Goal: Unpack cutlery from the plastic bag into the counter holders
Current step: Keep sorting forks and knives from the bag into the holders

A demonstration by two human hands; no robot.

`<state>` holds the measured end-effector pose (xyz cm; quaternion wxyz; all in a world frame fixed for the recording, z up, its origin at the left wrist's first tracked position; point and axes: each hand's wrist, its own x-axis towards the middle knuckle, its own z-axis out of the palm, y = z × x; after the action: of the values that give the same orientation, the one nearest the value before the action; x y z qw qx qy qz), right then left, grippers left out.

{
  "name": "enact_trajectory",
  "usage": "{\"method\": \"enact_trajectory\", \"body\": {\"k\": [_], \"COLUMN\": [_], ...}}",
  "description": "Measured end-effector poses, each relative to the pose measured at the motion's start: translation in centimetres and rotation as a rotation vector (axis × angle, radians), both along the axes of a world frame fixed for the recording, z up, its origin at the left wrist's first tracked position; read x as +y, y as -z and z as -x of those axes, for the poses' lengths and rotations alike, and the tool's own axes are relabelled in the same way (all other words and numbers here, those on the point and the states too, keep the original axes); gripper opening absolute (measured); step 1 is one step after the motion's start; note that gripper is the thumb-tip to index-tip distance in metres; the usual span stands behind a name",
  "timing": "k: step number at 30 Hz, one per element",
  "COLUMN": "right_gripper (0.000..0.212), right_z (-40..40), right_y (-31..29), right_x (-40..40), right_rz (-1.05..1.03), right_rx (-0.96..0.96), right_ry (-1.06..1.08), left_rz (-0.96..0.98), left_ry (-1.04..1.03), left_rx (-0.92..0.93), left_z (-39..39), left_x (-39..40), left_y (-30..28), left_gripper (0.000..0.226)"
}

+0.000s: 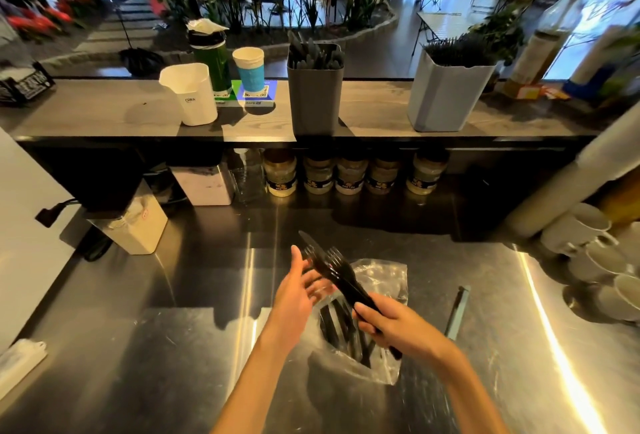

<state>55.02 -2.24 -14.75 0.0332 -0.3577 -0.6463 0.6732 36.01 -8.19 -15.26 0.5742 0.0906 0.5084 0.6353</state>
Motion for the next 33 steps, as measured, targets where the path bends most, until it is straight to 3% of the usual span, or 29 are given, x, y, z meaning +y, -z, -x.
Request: {"method": "enact_trajectory", "body": {"k": [5,15,19,24,33], "right_gripper": [0.02,0.019,0.053,0.065,0.024], "right_z": [2.5,3.1,2.3,3.2,6.4], "right_y": [0.7,0.5,0.2,-1.0,-4.0], "right_x": [-2.1,-2.3,-1.1,1.5,3.1], "right_rz": [-0.166,-0.219,-0.193,-0.156,-0.159], "right_rx": [-0.001,-0.093,-0.112,0.032,0.225], "right_ry": [0.106,0.073,0.007,0.264,0.47], "left_rz": [-0.165,-0.177,-0.194,-0.172,-0.283], "left_ry": [0.237,0.07,0.006,0.03,0.382], "left_rx": [0.124,0.044,-0.066,0.103,-0.058], "left_z": [-1.6,-2.5,-1.8,-1.4,-1.2], "left_x": [-0.7,-1.0,-0.6,-0.4,-1.5], "left_y": [-0.1,-0.1,-0.1,0.1,-0.7], "left_gripper": [0.04,0.027,0.022,0.024,0.024]}}
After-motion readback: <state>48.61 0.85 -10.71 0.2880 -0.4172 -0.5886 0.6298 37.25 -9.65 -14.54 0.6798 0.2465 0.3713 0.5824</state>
